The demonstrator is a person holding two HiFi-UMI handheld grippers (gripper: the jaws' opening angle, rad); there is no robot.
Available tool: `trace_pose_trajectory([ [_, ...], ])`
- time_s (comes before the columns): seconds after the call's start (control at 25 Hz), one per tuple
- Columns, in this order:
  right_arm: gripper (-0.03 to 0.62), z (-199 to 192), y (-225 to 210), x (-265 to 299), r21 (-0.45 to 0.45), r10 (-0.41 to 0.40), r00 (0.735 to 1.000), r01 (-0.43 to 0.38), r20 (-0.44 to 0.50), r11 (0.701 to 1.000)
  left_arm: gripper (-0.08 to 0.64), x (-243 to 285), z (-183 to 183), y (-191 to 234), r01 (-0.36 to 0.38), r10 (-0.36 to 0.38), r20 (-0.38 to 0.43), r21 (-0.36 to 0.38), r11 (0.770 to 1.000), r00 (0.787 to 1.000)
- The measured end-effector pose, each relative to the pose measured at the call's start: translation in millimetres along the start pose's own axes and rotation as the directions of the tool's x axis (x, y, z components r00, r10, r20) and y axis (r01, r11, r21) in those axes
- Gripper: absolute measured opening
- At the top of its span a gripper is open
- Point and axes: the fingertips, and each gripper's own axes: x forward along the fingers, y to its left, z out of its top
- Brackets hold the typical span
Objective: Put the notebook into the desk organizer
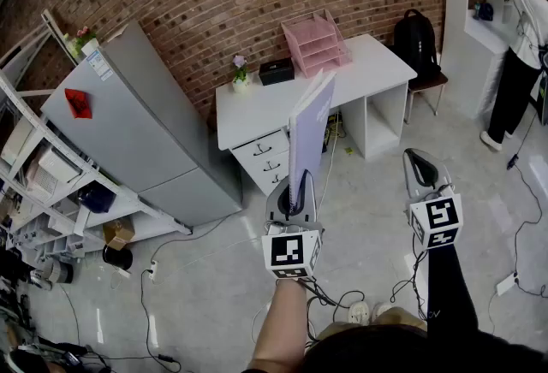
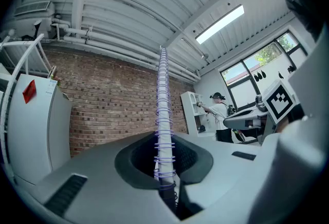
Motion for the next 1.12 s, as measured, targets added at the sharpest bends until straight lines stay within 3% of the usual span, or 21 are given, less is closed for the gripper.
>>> trace_pose_trajectory([
  [0.6,-0.001,1,-21,7,0.008,-0.009,0.999,0.009,0.035,1.0,0.035,23,-4,-8,0.013,-0.013,0.005,-0.017,1.0,1.0],
  [1.12,0.0,-22,-80,95,0.022,0.024,0.999,-0.025,0.049,0.999,0.035,129,-22,-9,0.013,-0.013,-0.001,-0.007,1.0,1.0],
])
